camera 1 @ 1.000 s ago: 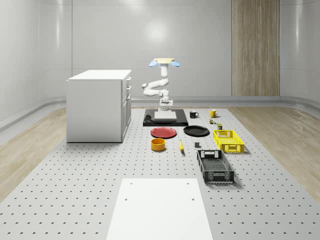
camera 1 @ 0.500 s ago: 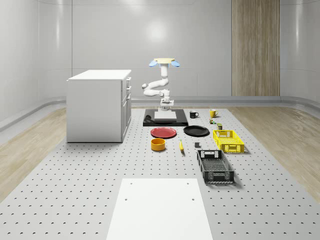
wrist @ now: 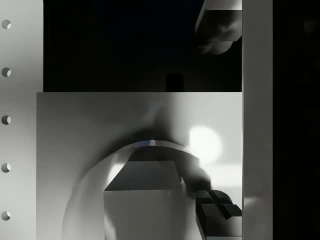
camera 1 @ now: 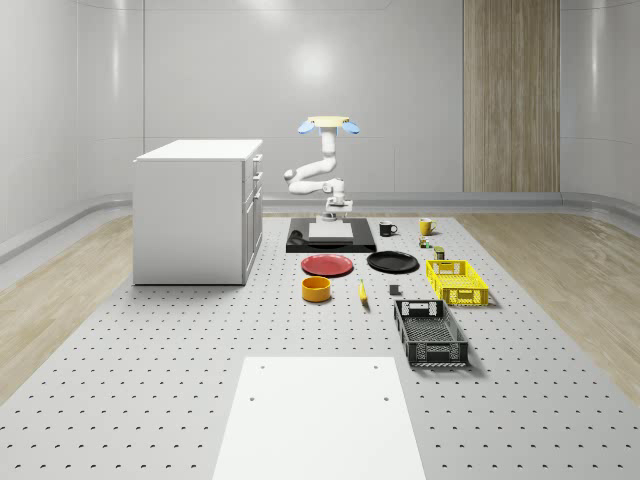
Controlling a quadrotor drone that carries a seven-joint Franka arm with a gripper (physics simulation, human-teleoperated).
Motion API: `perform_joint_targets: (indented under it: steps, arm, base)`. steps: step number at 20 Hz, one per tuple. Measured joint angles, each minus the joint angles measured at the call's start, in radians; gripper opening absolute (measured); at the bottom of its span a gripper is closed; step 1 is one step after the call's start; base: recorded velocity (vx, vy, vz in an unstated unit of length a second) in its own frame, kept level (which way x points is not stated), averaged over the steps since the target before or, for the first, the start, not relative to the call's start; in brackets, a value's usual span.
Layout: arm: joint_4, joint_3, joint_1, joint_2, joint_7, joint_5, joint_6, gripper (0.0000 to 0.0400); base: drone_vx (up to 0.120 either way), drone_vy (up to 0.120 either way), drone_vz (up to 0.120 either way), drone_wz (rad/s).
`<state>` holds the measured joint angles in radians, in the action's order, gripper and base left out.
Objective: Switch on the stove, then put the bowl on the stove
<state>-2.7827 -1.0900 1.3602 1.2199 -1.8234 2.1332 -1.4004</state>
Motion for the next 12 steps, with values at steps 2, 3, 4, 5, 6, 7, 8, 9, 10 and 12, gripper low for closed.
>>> perform_joint_targets:
  steps: [2,3,4,5,6,7,8,9,10,12]
  arm:
    - [0.006,-0.002,0.028,-0.012,-0.023,0.003,0.009,0.04]
    - [0.008,-0.003,0.04,-0.017,-0.032,0.004,0.013,0.04]
    - [0.01,-0.004,0.051,-0.022,-0.04,0.005,0.016,0.04]
    - [0.012,-0.005,0.058,-0.024,-0.045,0.005,0.018,0.04]
    - [0.012,-0.005,0.06,-0.024,-0.047,0.005,0.018,0.04]
    - [0.012,-0.006,0.058,-0.022,-0.046,0.004,0.016,0.04]
    - [0.011,-0.005,0.053,-0.018,-0.042,0.003,0.013,0.04]
    - [0.009,-0.005,0.046,-0.013,-0.036,0.001,0.009,0.04]
    - [0.007,-0.005,0.036,-0.008,-0.029,-0.001,0.005,0.04]
    - [0.003,-0.004,0.014,0.005,-0.012,-0.005,-0.004,0.04]
  base:
    - [0.0,0.0,0.0,0.0]
    - [0.0,0.0,0.0,0.0]
    - [0.0,0.0,0.0,0.0]
    - [0.0,0.0,0.0,0.0]
    - [0.0,0.0,0.0,0.0]
    - [0.0,0.0,0.0,0.0]
    - [0.0,0.0,0.0,0.0]
    - [0.0,0.0,0.0,0.0]
    - [0.0,0.0,0.0,0.0]
    - [0.0,0.0,0.0,0.0]
